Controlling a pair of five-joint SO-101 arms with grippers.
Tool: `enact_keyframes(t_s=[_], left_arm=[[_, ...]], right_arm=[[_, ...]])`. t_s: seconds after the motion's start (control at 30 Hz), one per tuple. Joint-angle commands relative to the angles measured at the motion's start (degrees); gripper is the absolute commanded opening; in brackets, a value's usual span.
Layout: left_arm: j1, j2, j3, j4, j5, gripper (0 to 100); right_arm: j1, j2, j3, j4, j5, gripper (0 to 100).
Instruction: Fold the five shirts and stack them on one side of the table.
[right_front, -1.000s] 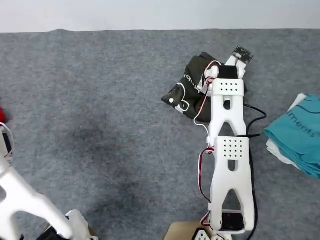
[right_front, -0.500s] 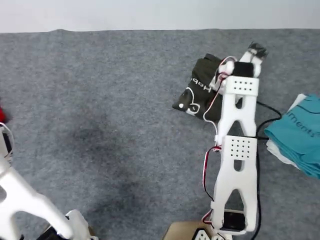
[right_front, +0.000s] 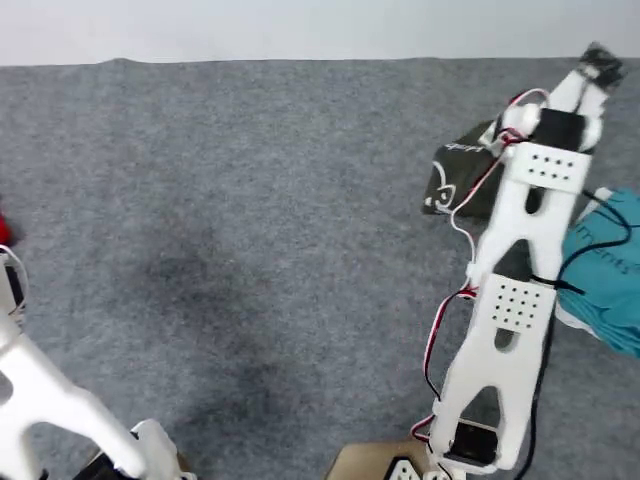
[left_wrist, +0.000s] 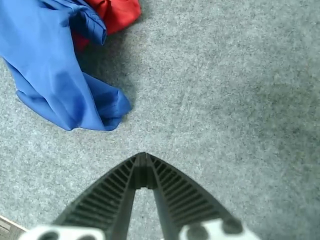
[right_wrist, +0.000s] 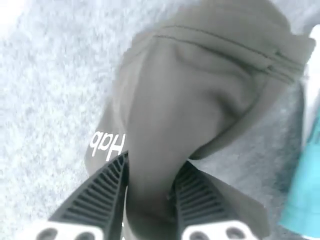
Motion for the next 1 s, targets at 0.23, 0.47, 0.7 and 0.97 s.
enact_keyframes(t_s=[0.23, 0.47, 0.7, 0.97], left_arm=[[7.56, -1.85, -0.31, 0.62, -0.53, 0], [8.00, -1.85, -0.57, 0.00, -0.62, 0], [8.00, -1.41, -0.57, -1.14, -0.62, 0], [8.00, -1.49, -0.48, -1.14, -0.62, 0]], right_arm=[[4.97, -10.51, -3.16, 2.33, 3.08, 0.9], [9.89, -10.86, -3.16, 2.33, 6.77, 0.9], [14.90, -10.95, -3.16, 2.33, 8.97, 0.9], [20.09, -10.95, -3.16, 2.59, 11.87, 0.9]])
